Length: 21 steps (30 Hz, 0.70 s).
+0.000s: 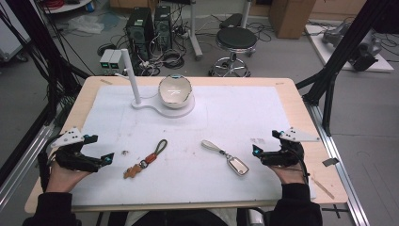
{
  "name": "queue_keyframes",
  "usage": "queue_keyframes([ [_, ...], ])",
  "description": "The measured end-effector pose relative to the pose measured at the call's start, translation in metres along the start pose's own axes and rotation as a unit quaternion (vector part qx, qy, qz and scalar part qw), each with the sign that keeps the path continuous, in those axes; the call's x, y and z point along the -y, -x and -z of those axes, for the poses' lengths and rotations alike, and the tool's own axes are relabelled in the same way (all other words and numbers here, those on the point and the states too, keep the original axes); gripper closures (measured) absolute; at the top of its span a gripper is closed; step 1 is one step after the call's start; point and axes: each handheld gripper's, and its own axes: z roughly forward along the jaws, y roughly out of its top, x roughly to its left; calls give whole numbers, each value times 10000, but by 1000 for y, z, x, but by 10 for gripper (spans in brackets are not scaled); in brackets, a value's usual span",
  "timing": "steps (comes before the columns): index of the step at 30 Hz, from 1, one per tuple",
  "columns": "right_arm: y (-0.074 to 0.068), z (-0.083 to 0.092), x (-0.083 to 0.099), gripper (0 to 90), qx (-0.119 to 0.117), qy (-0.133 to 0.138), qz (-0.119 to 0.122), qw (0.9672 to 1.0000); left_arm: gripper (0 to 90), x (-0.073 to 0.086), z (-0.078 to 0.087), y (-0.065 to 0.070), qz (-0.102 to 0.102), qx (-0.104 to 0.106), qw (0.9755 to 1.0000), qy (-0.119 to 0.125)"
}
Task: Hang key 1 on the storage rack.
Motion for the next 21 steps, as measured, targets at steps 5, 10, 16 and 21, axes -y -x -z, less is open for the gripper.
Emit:
queue_keyframes([
  [5, 0, -1, 1, 6, -27, -72, -33, 10000, 17, 0, -1, -1, 7, 12, 10000, -51],
  [10, 0, -1, 1, 6, -48, -108, -88, 9999, 17, 0, -2, -1, 17, 21, 10000, -89],
  [16, 0, -2, 2, 6, -54, -127, -41, 9999, 17, 0, -2, -1, 11, 17, 10000, -81],
  [21, -1, -4, 2, 6, -63, -138, 15, 9999, 17, -1, -5, 2, 6, 63, 9999, -118],
])
